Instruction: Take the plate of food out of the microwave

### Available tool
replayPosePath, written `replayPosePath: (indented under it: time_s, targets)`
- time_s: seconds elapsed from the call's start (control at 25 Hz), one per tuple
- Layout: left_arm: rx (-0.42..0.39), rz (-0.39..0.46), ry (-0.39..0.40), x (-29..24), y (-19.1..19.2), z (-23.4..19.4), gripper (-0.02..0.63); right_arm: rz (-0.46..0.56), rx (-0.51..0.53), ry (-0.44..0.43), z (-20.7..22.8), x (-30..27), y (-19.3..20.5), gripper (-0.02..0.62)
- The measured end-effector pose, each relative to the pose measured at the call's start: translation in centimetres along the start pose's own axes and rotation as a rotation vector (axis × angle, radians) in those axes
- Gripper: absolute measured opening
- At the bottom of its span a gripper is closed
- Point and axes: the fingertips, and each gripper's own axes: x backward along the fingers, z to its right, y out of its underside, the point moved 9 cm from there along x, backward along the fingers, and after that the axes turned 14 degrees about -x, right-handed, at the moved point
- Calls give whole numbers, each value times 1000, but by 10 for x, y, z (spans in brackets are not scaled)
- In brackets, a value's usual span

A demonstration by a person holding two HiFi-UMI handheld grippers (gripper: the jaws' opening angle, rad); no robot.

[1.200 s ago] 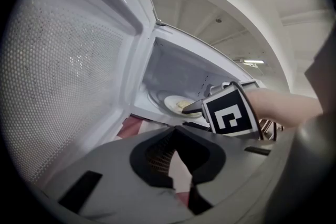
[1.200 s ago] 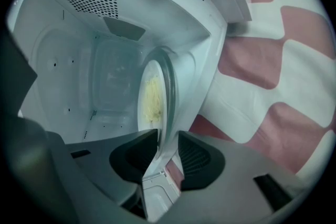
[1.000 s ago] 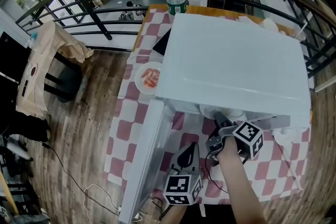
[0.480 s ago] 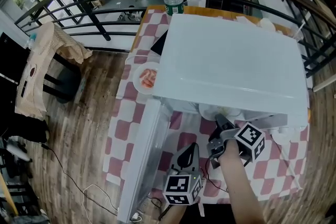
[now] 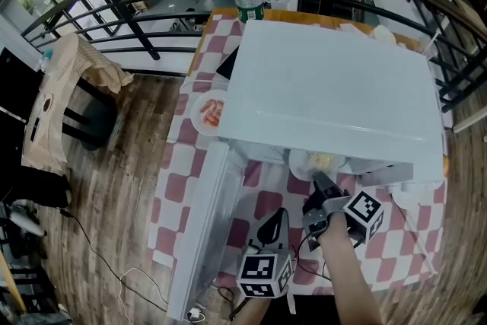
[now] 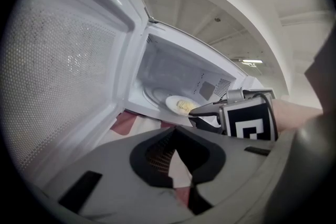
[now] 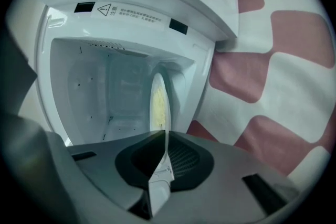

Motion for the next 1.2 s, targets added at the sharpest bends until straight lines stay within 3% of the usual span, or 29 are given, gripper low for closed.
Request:
replayPosePath:
  time_s: [0.92,1.2]
  targets:
    - [11,-13,-14,-6,1,-1,12,-4,13,64,-7,-11,-14,63]
    - [14,-17,-11,-7,1,-1,12,-8,52,102,-12,-18,-11,42]
